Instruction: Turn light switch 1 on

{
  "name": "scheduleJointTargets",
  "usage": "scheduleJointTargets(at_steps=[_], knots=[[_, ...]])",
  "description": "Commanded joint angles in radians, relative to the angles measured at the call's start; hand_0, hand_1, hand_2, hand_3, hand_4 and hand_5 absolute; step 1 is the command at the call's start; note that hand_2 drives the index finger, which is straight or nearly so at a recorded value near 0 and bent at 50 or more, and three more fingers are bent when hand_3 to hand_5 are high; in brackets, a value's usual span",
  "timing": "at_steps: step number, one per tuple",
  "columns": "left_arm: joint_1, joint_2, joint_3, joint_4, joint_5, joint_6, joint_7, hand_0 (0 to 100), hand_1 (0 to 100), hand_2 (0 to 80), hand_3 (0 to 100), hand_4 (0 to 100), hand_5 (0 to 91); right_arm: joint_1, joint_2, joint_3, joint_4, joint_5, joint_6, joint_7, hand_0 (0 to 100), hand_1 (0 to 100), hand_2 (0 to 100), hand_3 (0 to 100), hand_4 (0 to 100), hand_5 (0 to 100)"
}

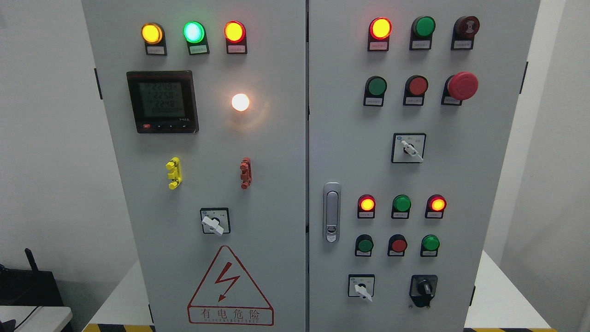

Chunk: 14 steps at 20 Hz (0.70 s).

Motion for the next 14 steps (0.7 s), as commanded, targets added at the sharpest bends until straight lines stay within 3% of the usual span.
scheduleJointTargets(at_steps=[1, 14], knots=[[-0.001, -0.027, -0.016, 0.011, 0.0, -0.001, 0.0, 29, 0, 0.0, 0, 0, 0.0, 0.0, 0.0, 0.02, 0.0, -0.026, 0.0, 0.001, 12, 39, 0, 0, 0, 0], [-0.001, -0.027, -0.016, 0.011, 0.0, -0.001, 0.0, 29, 0, 0.0, 0, 0, 0.0, 0.0, 0.0, 0.02, 0.0, -0.026, 0.0, 0.001, 12, 39, 0, 0, 0, 0]])
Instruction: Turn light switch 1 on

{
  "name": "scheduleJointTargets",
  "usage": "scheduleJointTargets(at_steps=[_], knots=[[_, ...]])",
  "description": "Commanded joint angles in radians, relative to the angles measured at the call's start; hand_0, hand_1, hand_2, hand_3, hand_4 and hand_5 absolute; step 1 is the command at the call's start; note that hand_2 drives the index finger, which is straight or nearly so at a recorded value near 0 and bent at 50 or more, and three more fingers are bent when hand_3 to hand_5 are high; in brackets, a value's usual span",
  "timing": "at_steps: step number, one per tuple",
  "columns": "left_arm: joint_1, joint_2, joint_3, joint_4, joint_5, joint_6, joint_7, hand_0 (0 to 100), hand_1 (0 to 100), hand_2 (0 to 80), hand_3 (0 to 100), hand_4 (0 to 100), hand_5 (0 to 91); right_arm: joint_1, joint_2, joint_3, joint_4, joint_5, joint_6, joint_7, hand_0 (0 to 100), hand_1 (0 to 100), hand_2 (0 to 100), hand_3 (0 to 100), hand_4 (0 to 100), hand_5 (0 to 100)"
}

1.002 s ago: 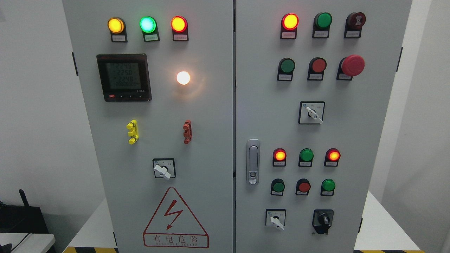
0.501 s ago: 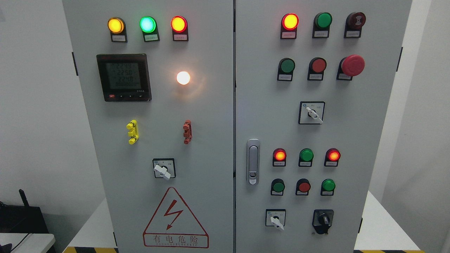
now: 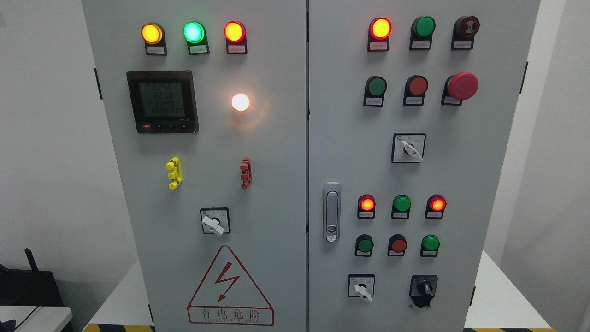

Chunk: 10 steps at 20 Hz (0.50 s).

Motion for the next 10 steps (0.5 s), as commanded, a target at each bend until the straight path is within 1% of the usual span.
scheduleJointTargets(at_steps=[1, 10], knots=[[0.0, -0.027, -0.007, 0.003, 0.0, 0.0, 0.0, 29, 0, 0.0, 0, 0, 0.0, 0.0, 0.0, 0.02, 0.0, -0.026, 0.0, 0.001, 12, 39, 0, 0, 0, 0], [-0.001, -0.027, -0.007, 0.002, 0.001, 0.0, 0.0, 29, 0, 0.0, 0, 0, 0.0, 0.0, 0.0, 0.02, 0.0, -0.026, 0.0, 0.001, 12, 39, 0, 0, 0, 0]])
